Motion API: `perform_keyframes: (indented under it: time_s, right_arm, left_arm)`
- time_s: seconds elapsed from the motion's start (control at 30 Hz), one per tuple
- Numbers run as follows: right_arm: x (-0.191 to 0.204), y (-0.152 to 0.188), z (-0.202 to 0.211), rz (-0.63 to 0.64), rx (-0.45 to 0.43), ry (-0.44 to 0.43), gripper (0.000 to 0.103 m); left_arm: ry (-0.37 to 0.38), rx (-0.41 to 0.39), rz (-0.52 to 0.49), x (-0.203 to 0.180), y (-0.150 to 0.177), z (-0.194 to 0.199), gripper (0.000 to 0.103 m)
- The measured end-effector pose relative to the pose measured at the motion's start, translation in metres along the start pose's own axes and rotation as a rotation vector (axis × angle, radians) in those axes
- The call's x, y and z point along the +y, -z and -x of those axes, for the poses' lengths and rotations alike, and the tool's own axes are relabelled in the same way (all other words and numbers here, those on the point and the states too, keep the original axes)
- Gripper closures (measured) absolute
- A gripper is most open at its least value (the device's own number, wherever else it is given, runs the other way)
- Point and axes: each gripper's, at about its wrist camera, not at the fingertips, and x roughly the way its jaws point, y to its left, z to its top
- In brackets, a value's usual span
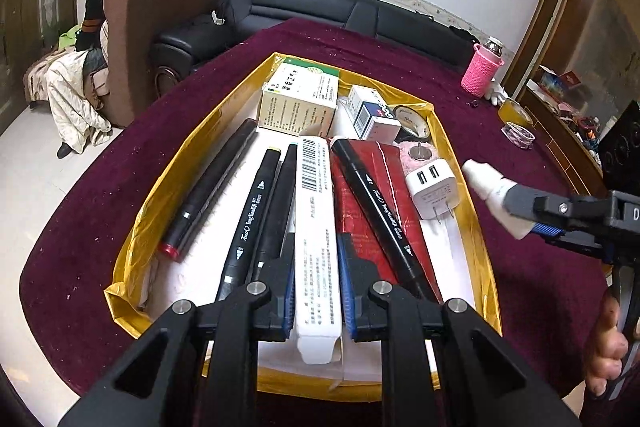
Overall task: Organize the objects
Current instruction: 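Carry the toothpaste tube and dropper bottle into the tray and lower them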
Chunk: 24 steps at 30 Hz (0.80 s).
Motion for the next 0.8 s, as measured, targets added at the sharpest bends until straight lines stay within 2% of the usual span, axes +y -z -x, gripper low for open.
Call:
perform_keyframes:
  time_s: [0.53, 0.67, 0.8]
  right_arm:
    - [0.022, 0.006, -0.028, 0.101, 0.027, 0.125, 0.073]
    - [0.032, 0.009, -0.029, 0.153, 0.024, 0.176, 0.073]
    - [0.038, 0.010, -0.031, 0.173, 0.024, 0.192, 0.073]
  left_arm:
    - [-0.079, -0.068, -0.086, -0.009, -0.003, 0.015, 0.088]
    - [-0.081, -0.068, -0.087, -0.008, -0.003, 0.015, 0.088]
    - [-0.080, -0.070, -0.087, -0.006, -0.002, 0.017, 0.088]
